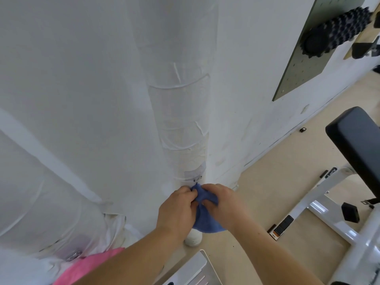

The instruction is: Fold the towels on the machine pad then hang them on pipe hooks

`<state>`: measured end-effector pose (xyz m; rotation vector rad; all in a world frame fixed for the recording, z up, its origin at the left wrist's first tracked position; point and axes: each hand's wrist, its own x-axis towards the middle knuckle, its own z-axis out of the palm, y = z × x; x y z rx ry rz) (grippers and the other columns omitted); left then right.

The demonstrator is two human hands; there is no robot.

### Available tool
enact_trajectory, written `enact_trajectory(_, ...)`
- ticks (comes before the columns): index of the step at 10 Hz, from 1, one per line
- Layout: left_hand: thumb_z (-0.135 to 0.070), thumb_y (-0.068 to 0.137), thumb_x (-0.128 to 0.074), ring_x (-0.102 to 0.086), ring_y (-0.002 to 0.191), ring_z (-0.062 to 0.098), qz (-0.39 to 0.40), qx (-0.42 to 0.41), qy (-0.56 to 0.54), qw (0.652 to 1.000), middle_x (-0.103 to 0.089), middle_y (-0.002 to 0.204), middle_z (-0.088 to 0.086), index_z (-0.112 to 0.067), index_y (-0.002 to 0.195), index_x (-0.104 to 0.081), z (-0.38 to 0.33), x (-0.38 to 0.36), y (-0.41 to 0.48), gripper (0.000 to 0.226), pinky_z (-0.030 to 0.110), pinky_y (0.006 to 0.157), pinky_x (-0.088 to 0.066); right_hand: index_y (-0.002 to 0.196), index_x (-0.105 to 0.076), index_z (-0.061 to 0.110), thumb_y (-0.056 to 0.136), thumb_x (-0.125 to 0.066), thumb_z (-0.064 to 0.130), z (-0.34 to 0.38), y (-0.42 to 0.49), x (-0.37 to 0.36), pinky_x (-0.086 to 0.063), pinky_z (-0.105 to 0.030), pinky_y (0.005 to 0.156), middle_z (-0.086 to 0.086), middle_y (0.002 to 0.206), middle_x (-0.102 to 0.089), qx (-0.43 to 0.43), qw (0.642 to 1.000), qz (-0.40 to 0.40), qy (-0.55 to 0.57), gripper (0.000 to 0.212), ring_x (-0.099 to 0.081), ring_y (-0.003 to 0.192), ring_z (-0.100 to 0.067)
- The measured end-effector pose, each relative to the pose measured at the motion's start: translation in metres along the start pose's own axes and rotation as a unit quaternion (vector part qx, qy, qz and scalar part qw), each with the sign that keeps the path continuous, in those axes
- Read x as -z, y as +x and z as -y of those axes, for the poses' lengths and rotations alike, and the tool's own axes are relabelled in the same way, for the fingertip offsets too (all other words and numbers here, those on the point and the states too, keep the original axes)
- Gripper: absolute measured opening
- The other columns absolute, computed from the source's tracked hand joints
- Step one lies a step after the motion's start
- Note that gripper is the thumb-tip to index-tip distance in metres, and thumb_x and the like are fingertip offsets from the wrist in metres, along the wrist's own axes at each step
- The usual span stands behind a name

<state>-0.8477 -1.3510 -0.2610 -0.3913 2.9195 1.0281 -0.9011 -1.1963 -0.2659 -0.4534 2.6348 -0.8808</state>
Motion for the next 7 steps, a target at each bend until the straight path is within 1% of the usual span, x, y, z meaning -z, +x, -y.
enact_trajectory(1, -0.039, 0.104, -0.048, -0.067, 0.084, 0.013, 0.031, 0.043, -0.066, 0.996, -0.070, 0.089, -0.008, -0.026, 0.095, -0.064, 0.000, 0.001, -0.001, 0.022, 0.035, 0.078, -0.056, 0.123, -0.061, 0.045, 0.078, -0.041, 0.044, 0.002, 0.000, 0.003, -0.053, -0.040, 0.091, 0.012, 0.113, -0.067, -0.011, 1.000, 0.004, -0.014, 0.049, -0.061, 0.106, -0.017)
enact_trajectory(2, -0.038, 0.106, -0.046, -0.068, 0.101, 0.017, 0.082, 0.041, -0.092, 0.991, -0.074, 0.106, -0.004, -0.029, 0.109, -0.068, -0.003, 0.012, -0.009, 0.024, 0.039, 0.098, -0.055, 0.124, -0.057, 0.042, 0.081, -0.043, 0.042, 0.007, 0.000, 0.002, -0.055, -0.042, 0.089, 0.011, 0.112, -0.065, -0.019, 0.999, 0.022, -0.039, 0.044, -0.062, 0.107, -0.019)
enact_trajectory(3, -0.017, 0.102, -0.055, -0.050, 0.138, 0.020, 0.098, -0.018, -0.018, 0.995, -0.052, 0.151, 0.001, -0.021, 0.149, -0.049, -0.004, 0.024, -0.016, 0.048, 0.017, 0.107, -0.032, 0.130, -0.056, 0.042, 0.081, -0.044, 0.042, 0.011, 0.000, 0.004, -0.053, -0.042, 0.093, 0.007, 0.120, -0.059, -0.019, 0.997, 0.044, -0.055, 0.051, -0.058, 0.114, -0.021)
enact_trajectory(4, -0.020, 0.099, -0.058, -0.058, 0.126, 0.018, 0.075, -0.012, -0.028, 0.997, -0.060, 0.138, -0.003, -0.021, 0.140, -0.055, -0.002, 0.035, -0.021, 0.041, 0.022, 0.105, -0.043, 0.139, -0.052, 0.043, 0.083, -0.051, 0.040, 0.019, -0.003, 0.015, -0.051, -0.039, 0.097, 0.008, 0.133, -0.054, -0.028, 0.996, 0.047, -0.070, 0.056, -0.054, 0.124, -0.022)
enact_trajectory(5, -0.021, 0.098, -0.058, -0.059, 0.118, 0.012, 0.073, -0.008, -0.030, 0.997, -0.061, 0.134, -0.006, -0.022, 0.139, -0.055, 0.002, 0.040, -0.027, 0.041, 0.020, 0.102, -0.043, 0.146, -0.049, 0.037, 0.085, -0.054, 0.030, 0.019, -0.004, 0.020, -0.049, -0.039, 0.103, 0.004, 0.142, -0.052, -0.026, 0.997, 0.050, -0.059, 0.061, -0.051, 0.131, -0.024)
enact_trajectory(6, -0.020, 0.100, -0.057, -0.057, 0.122, 0.014, 0.075, -0.005, -0.031, 0.997, -0.057, 0.139, -0.006, -0.021, 0.144, -0.051, 0.003, 0.046, -0.033, 0.045, 0.019, 0.103, -0.041, 0.149, -0.050, 0.030, 0.089, -0.055, 0.020, 0.019, -0.008, 0.019, -0.046, -0.034, 0.104, 0.003, 0.147, -0.050, -0.028, 0.999, 0.033, -0.031, 0.061, -0.050, 0.134, -0.024)
enact_trajectory(7, -0.018, 0.100, -0.057, -0.058, 0.122, 0.015, 0.063, 0.003, -0.048, 0.997, -0.057, 0.139, -0.005, -0.020, 0.142, -0.053, -0.001, 0.052, -0.033, 0.041, 0.020, 0.103, -0.043, 0.146, -0.053, 0.028, 0.092, -0.054, 0.020, 0.024, -0.007, 0.021, -0.047, -0.035, 0.103, 0.002, 0.145, -0.051, -0.019, 0.999, 0.008, -0.036, 0.055, -0.052, 0.131, -0.024)
